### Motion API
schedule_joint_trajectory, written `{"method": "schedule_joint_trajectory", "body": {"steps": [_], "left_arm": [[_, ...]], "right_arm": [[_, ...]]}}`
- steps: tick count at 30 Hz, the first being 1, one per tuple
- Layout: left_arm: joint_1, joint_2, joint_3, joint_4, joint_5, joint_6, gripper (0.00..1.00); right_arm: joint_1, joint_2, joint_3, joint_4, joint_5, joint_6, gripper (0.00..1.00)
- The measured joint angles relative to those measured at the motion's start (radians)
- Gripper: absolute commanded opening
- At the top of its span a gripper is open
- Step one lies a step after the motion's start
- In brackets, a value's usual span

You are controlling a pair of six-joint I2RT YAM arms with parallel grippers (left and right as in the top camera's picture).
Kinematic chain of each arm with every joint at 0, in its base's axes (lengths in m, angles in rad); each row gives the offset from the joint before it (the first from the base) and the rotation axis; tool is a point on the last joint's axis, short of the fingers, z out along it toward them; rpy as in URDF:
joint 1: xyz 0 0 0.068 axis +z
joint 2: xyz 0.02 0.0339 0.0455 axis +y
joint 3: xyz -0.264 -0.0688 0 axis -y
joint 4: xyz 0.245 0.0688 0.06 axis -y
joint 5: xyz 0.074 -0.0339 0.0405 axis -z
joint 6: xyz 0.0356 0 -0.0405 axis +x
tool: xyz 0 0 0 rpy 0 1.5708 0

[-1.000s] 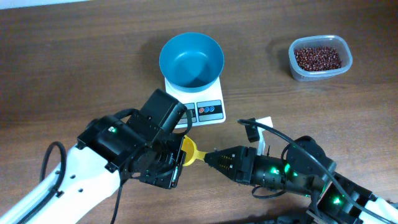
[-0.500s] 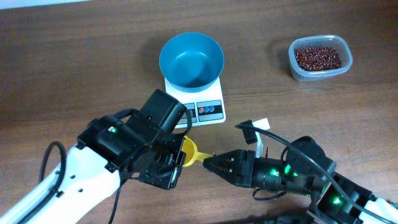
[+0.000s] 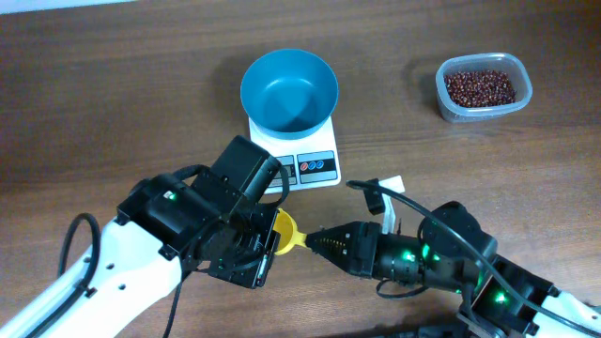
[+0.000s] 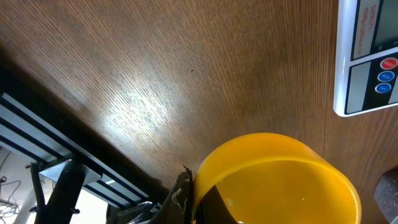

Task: Scoop item into bowl and weigh 50g on scale
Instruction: 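Close the right gripper on the yellow scoop handle, then open the left gripper and release the scoop to the right gripper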

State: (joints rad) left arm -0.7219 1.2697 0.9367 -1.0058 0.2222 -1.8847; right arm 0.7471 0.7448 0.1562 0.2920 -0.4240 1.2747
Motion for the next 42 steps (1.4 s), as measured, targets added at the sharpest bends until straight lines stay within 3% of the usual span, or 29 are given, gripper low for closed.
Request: {"method": "schedule_joint_trajectory", "body": {"steps": [17, 22, 25, 26, 27, 32, 37, 42], "left_arm": [[0.000, 0.000, 0.000, -0.003, 0.010, 0.007, 0.02], [0.000, 0.000, 0.000, -0.004, 0.010, 0.007, 0.08], [0.000, 0.000, 0.000, -0.002, 0.011, 0.008, 0.21], [0.000, 0.000, 0.000, -0.002, 0.012, 0.009, 0.38], [0.000, 0.000, 0.000, -0.001, 0.014, 0.010, 0.45], [0.000, 0.000, 0.000, 0.001, 0.014, 0.014, 0.52], [0.000, -0.008, 0.000, 0.009, 0.014, 0.054, 0.52], [0.000, -0.117, 0.000, 0.008, -0.032, 0.137, 0.56]], "right_arm": [[0.000, 0.008, 0.000, 0.031, -0.027, 0.000, 0.04], [0.000, 0.010, 0.000, 0.032, -0.030, 0.001, 0.04], [0.000, 0.010, 0.000, 0.032, -0.037, 0.002, 0.04], [0.000, 0.010, 0.000, 0.032, -0.044, 0.001, 0.04], [0.000, 0.010, 0.000, 0.032, -0.054, 0.001, 0.04], [0.000, 0.010, 0.000, 0.031, -0.067, 0.000, 0.04], [0.000, 0.010, 0.000, 0.031, -0.067, 0.000, 0.04], [0.000, 0.010, 0.000, 0.025, -0.058, 0.000, 0.04]]}}
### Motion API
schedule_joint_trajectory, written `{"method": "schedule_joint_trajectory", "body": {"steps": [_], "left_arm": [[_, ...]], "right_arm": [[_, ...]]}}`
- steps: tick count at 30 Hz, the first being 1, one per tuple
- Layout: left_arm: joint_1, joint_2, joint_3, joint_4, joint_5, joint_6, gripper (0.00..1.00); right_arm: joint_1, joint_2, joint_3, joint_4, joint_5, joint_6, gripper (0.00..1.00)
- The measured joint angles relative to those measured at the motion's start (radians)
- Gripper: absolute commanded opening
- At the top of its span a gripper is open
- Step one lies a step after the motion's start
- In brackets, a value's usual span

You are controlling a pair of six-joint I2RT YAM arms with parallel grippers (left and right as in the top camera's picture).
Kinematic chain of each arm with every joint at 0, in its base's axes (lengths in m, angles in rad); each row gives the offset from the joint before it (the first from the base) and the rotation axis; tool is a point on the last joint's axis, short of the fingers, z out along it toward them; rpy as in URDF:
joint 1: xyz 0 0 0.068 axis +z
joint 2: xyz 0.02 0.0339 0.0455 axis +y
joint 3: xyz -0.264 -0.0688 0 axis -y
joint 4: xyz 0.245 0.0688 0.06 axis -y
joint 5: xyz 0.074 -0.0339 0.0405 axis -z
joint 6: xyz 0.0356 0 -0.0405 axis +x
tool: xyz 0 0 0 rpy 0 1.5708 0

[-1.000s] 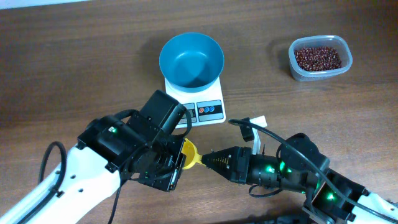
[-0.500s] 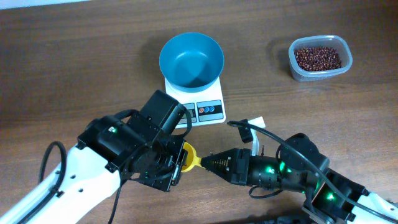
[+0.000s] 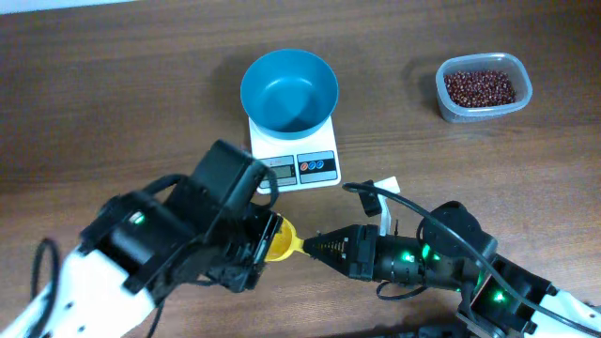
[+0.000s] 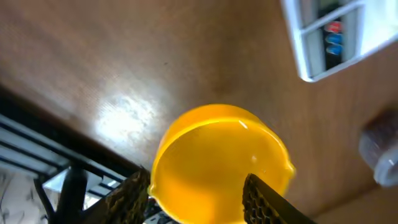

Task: Scoop item into bowl and weigh 50g on scale
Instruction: 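Open the left gripper and release the scoop to the right gripper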

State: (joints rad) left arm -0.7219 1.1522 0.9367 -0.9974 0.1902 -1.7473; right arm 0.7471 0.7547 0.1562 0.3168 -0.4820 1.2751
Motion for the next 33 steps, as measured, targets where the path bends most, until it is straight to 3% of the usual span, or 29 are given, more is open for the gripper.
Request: {"method": "schedule_joint_trajectory", "body": {"steps": [4, 6, 13, 33], "left_arm": [[0.000, -0.131, 0.000, -0.011, -0.126, 0.173, 0.91], [0.000, -0.191, 0.000, -0.041, -0.192, 0.246, 0.99], [0.000, -0.249, 0.001, -0.300, -0.338, 0.315, 0.99], [0.000, -0.249, 0.001, -0.323, -0.349, 0.315, 0.99]], "right_arm": [[0.000, 0.002, 0.000, -0.061, 0.021, -0.005, 0.04], [0.000, 0.002, 0.000, -0.063, 0.021, -0.020, 0.04], [0.000, 0.002, 0.000, -0.062, -0.050, -0.041, 0.04], [0.000, 0.002, 0.000, -0.063, -0.264, -0.127, 0.04]]}}
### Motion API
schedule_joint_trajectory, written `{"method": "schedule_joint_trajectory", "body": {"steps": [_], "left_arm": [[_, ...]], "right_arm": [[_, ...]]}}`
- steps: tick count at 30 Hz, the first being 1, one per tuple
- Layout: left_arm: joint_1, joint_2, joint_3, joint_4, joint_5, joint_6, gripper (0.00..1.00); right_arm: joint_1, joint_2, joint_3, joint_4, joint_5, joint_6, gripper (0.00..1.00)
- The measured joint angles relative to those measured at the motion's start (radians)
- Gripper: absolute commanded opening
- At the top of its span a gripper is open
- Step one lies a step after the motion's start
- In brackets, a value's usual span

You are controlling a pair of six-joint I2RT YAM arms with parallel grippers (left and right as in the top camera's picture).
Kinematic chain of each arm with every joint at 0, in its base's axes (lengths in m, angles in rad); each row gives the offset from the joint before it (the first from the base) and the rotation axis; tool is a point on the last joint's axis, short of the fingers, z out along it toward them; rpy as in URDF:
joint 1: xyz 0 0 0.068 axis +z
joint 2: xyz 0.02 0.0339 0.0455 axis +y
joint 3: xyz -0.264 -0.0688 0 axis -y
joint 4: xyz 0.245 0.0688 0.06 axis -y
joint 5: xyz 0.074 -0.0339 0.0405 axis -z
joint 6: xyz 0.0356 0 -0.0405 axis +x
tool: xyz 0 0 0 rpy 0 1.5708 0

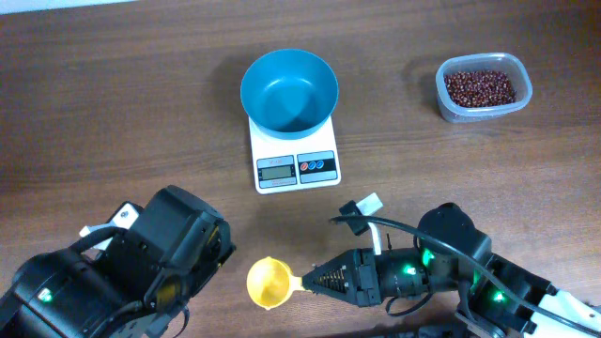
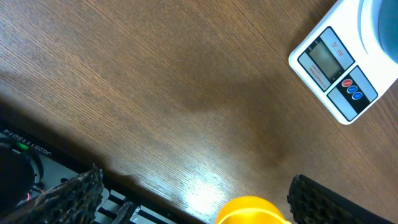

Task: Scoop item into bowl and weigh 50g on scale
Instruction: 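Open the left gripper and release the scoop to the right gripper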

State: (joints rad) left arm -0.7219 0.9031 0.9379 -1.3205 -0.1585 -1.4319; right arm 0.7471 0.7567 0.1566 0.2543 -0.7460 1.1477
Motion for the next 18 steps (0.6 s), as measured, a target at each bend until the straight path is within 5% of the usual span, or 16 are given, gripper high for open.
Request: {"method": "schedule_joint_trajectory", "body": {"steps": [12, 18], "left_arm": [[0.000, 0.000, 0.000, 0.005, -0.010, 0.000, 0.99], [0.000, 0.000, 0.000, 0.102, -0.185, 0.000, 0.99]], "right_arm": [[0.000, 0.000, 0.000, 0.005, 0.052, -0.073, 0.04], [0.000, 0.000, 0.000, 0.007, 0.119, -0.144, 0.04]]}}
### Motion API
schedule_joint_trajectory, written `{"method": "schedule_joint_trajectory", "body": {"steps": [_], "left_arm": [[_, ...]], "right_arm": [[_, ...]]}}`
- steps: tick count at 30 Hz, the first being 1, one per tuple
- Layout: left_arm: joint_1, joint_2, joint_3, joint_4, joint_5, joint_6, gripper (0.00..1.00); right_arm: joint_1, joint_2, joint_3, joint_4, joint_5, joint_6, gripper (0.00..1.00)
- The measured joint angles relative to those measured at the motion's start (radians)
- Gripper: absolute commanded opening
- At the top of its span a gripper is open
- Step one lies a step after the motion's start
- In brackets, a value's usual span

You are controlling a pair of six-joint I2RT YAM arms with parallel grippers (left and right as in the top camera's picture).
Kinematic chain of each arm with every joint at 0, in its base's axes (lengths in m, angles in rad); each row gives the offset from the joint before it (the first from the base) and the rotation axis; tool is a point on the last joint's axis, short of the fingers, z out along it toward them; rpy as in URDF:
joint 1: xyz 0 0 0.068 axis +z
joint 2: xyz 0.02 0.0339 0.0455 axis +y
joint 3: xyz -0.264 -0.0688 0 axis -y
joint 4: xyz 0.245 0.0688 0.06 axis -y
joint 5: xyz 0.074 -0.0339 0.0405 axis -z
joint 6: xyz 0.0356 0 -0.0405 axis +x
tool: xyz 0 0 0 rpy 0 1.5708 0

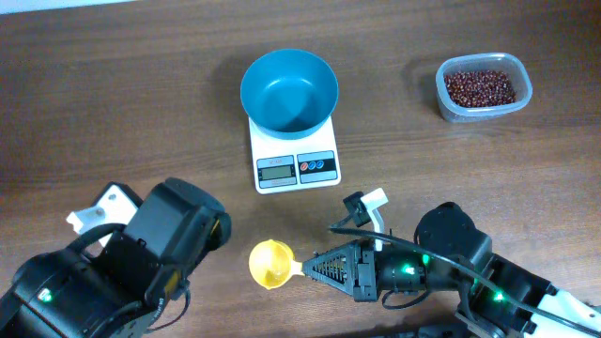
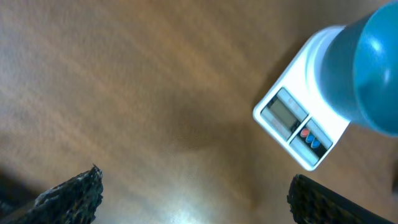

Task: Scoop item into bowl and weigh 50g on scale
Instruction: 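Open the left gripper and release the scoop to the right gripper, then carry the scoop with the right gripper toward the bean tub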

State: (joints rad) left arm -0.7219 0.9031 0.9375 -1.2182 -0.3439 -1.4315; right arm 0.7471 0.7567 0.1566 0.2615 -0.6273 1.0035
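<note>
A yellow scoop hangs low over the table's front middle, its handle gripped by my right gripper, which is shut on it. My left gripper is open with nothing between its fingers, drawn back at the front left; its arm stands left of the scoop. The blue bowl rests on the white scale at the back middle. A clear tub of red beans stands at the back right.
A small white tag sticks up from the right arm near the scale's front right corner. The table's front edge lies just below both arms. Bare wood lies between the scale and the bean tub.
My left gripper has lifted and tilted, so its view now shows the scale and bowl and no scoop. The scoop in my right gripper has shifted slightly up and right.
At first my left gripper held the scoop's bowl while my right gripper met its handle, just in front of the scale. Then the left jaws stood apart around the scoop. Later the left arm was back at the front left, open, and the scoop stayed in my right gripper.
</note>
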Motion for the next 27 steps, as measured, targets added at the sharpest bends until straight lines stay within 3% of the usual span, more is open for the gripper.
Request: {"method": "schedule_joint_trajectory", "body": {"steps": [6, 13, 20, 27], "left_arm": [[0.000, 0.033, 0.000, 0.037, -0.078, 0.000, 0.99], [0.000, 0.120, 0.000, 0.034, -0.031, 0.024, 0.99], [0.000, 0.120, 0.000, 0.076, 0.064, 0.455, 0.99], [0.000, 0.109, 0.071, 0.269, 0.229, 0.904, 0.99]], "right_arm": [[0.000, 0.000, 0.000, 0.040, 0.018, -0.016, 0.04], [0.000, 0.000, 0.000, 0.039, 0.048, -0.090, 0.04], [0.000, 0.000, 0.000, -0.071, 0.116, -0.204, 0.04], [-0.056, 0.000, 0.000, -0.072, 0.160, -0.287, 0.04]]}}
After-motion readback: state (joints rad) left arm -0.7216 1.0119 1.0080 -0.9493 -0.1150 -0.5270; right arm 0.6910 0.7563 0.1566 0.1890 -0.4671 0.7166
